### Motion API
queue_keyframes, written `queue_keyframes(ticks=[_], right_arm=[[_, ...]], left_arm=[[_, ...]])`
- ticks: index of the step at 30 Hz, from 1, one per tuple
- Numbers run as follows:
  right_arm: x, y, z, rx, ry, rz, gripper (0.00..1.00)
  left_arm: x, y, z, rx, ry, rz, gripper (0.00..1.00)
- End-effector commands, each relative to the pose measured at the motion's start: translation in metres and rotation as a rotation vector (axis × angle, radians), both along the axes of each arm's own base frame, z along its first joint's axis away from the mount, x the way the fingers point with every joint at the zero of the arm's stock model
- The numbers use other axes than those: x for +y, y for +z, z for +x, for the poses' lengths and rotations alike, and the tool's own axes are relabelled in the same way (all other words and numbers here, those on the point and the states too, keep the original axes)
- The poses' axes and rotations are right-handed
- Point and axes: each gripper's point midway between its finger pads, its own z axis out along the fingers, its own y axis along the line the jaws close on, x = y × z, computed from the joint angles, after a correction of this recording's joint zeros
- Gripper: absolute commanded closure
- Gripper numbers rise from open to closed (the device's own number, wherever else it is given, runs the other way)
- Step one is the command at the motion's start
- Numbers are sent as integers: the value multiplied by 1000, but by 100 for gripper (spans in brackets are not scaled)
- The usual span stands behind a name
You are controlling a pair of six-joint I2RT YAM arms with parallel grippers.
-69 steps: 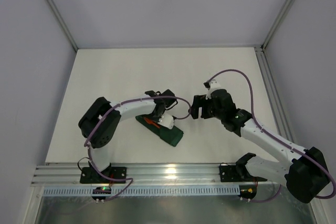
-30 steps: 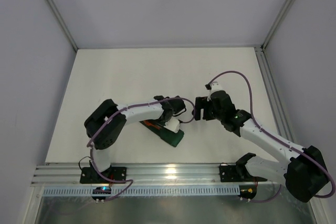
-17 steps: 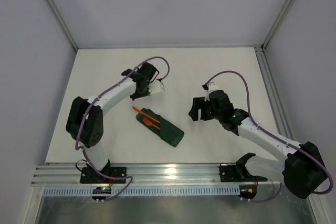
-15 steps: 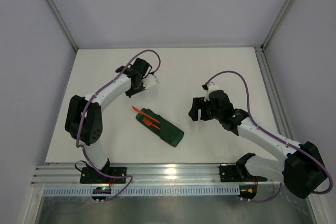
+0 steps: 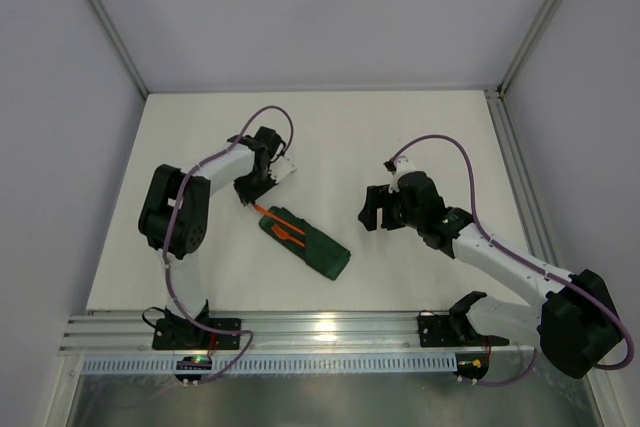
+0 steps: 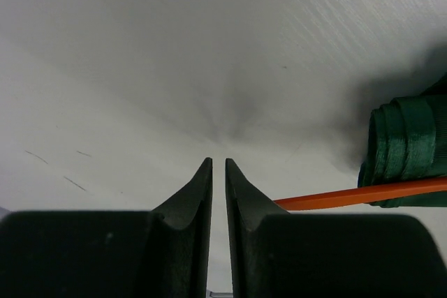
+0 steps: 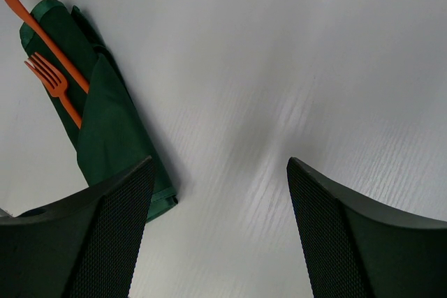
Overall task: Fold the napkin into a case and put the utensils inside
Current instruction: Insert the knife into the folded napkin.
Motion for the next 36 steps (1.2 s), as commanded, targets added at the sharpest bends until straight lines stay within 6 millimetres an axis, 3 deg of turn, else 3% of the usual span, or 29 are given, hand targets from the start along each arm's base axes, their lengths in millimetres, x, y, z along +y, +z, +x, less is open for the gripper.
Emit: queue_keyframes(ticks=[1, 12, 18, 21, 24, 26, 27, 28, 29, 30, 31, 32, 33, 34, 36], right_arm=[[4, 13, 5, -48, 1, 28, 20], [4, 13, 5, -49, 1, 27, 21], [3, 12, 4, -45, -4, 21, 21], [3, 16, 3, -64, 11, 24, 23], [4, 41, 8, -165, 53, 23, 26], [12, 72, 15, -265, 117, 38, 30], [27, 85, 13, -292, 191, 85, 34], [38, 93, 13, -312, 238, 111, 48], [50, 105, 15, -334, 281, 141, 55], [71, 96, 17, -317, 337, 149, 68], [86, 106, 23, -334, 363, 152, 73], [97, 99, 24, -326, 401, 116, 77], [121, 73, 21, -280, 450, 58, 77], [138, 82, 24, -305, 478, 42, 77], [160, 63, 22, -289, 546, -22, 76]], left_arm=[[-12, 0, -1, 5, 21, -67, 87], [-32, 12, -16, 40, 15, -93, 89], [-20, 12, -11, 46, 18, -4, 88], [-10, 29, 2, 1, 68, -59, 85], [3, 51, 10, -50, 98, -87, 83], [-1, 60, 2, -41, 114, -186, 80], [-6, 61, -4, -14, 125, -253, 80], [-8, 63, -9, 5, 148, -311, 79], [-9, 60, -19, 40, 183, -360, 79], [-15, 64, -26, 70, 203, -463, 79], [-18, 62, -32, 92, 216, -496, 79], [-21, 52, -45, 138, 237, -520, 78], [-29, 51, -49, 150, 234, -574, 76], [-32, 48, -53, 163, 241, -595, 75], [-33, 42, -60, 181, 276, -601, 76]])
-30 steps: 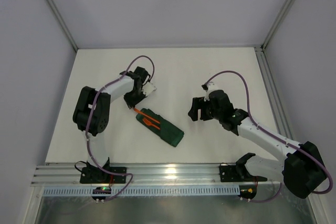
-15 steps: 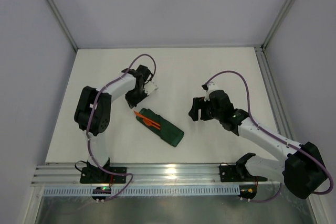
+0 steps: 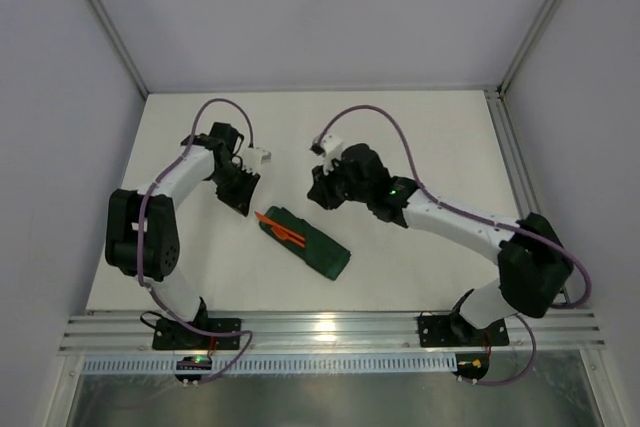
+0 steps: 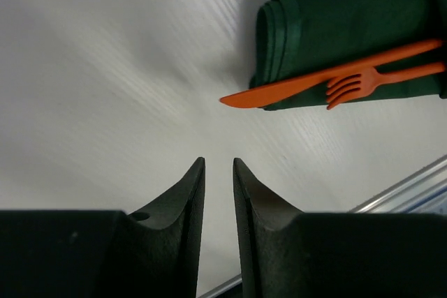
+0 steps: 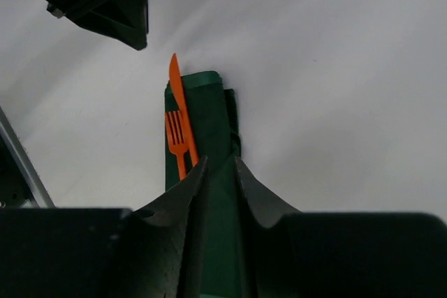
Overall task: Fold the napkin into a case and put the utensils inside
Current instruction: Insert the knife into the folded napkin.
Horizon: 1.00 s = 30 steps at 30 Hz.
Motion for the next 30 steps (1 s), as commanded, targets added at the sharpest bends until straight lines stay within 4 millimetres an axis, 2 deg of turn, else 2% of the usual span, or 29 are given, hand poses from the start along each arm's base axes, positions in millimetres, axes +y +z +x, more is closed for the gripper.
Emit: queue_keyframes(ticks=[1, 4, 7, 10, 13, 16, 24, 30], right_arm=[[56, -17, -6, -56, 167, -84, 75], [80, -42, -3, -31, 210, -127, 75], [95, -62, -9, 8, 251, -153, 75], [102, -69, -12, -7, 285, -175, 73], [105, -87, -14, 22, 286, -211, 72], [107, -104, -13, 42, 274, -233, 71], [107, -123, -11, 70, 270, -255, 70], [107, -129, -7, 67, 248, -269, 71]], left_arm=[[-31, -4, -18, 64, 22, -167, 76], [-28, -5, -21, 51, 68, -197, 77], [-32, -6, -13, -13, 90, -231, 73], [-35, -16, -16, 8, 104, -247, 68], [-36, -32, -22, 56, 111, -247, 64], [-40, -36, -21, 73, 115, -270, 61], [-40, -41, -13, 56, 134, -264, 59], [-41, -51, -14, 83, 130, -263, 63]])
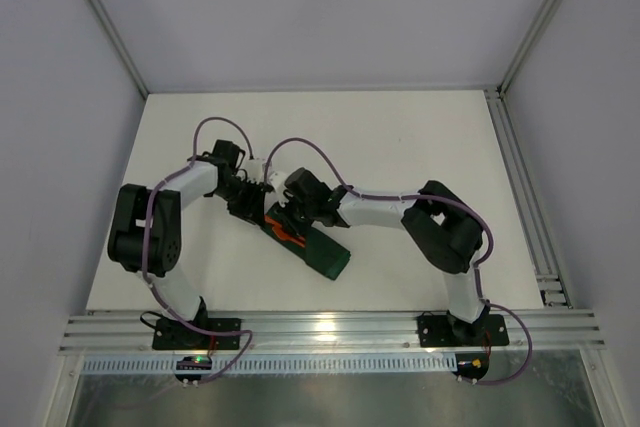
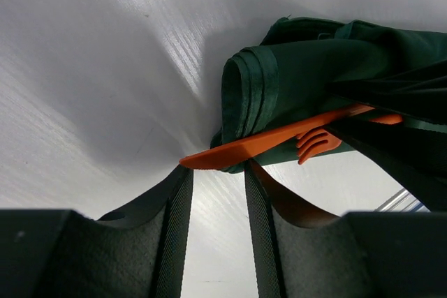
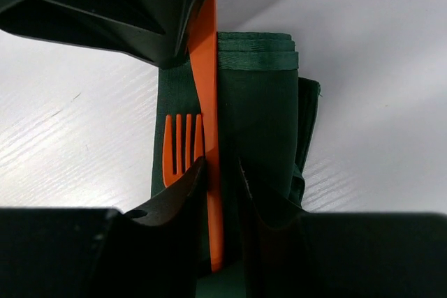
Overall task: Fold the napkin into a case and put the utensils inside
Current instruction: Insert the knife into the folded napkin.
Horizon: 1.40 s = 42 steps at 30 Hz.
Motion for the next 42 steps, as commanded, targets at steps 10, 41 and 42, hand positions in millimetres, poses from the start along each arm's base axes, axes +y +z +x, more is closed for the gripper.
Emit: queue_keyframes(ticks=[10, 41, 42], right_arm=[[8, 21, 12, -65, -24, 33, 82], [-35, 46, -16, -58, -92, 35, 53], [-31, 67, -14, -81, -89, 72, 51]], left_arm=[[-9, -6, 7, 5, -7, -55, 90], [-10, 9, 9, -56, -34, -74, 100], [-11, 11, 9, -61, -38, -80, 100]])
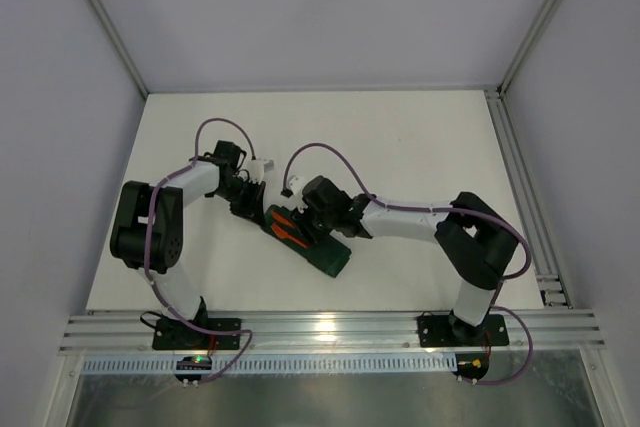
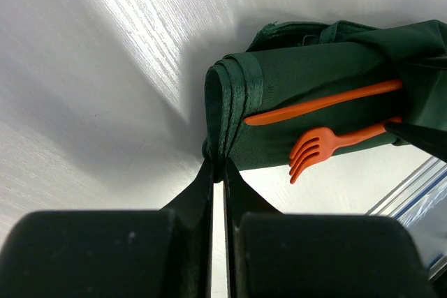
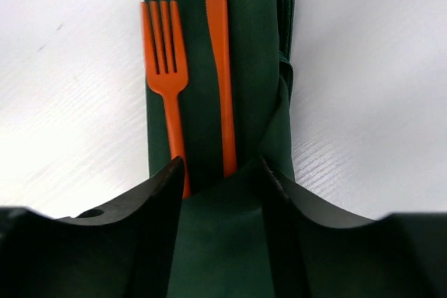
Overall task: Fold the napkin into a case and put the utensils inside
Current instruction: Insert the knife into the folded napkin, then place the smaller rectangle-folded napkin at the corner of the board.
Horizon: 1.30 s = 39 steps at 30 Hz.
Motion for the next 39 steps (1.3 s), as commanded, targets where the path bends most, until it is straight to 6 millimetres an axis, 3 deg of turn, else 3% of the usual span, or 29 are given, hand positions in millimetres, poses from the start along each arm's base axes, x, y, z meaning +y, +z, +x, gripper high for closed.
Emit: queue_keyframes(ticks=[1, 4, 7, 8, 10, 11, 14, 19, 24, 30, 35, 39], right_arm=[[18, 69, 8, -92, 19, 127, 48], [13, 96, 8, -132, 13, 151, 44], [-11, 96, 6, -156, -33, 98, 44], [-21, 83, -1, -138, -42, 71, 44], [-31, 84, -6, -153, -73, 67, 44], [-36, 75, -13, -140, -71, 54, 43], [-38, 66, -25, -157, -62, 28, 41], [-33, 45, -28, -185, -18, -57, 38], [-25, 15, -34, -168, 22, -124, 35], [-19, 2, -41, -177, 41, -175, 33], [-27, -16, -37, -169, -1, -242, 34], [-36, -35, -31, -119, -65, -290, 34]], left_arm=[[-4, 16, 8, -76, -21, -38, 100], [-5, 18, 9, -76, -24, -44, 100], [-6, 20, 9, -77, -25, -52, 100], [-6, 20, 8, -76, -24, -53, 100], [-7, 21, 8, -76, -26, -58, 100], [-7, 21, 8, -76, -26, -58, 100], [-7, 23, 8, -79, -27, -60, 100], [-5, 25, 11, -87, -28, -44, 98], [-2, 26, 11, -93, -35, -24, 85], [3, 33, 13, -113, -48, 3, 78], [8, 45, 21, -155, -60, 34, 70], [21, 66, 34, -220, -36, 48, 65]])
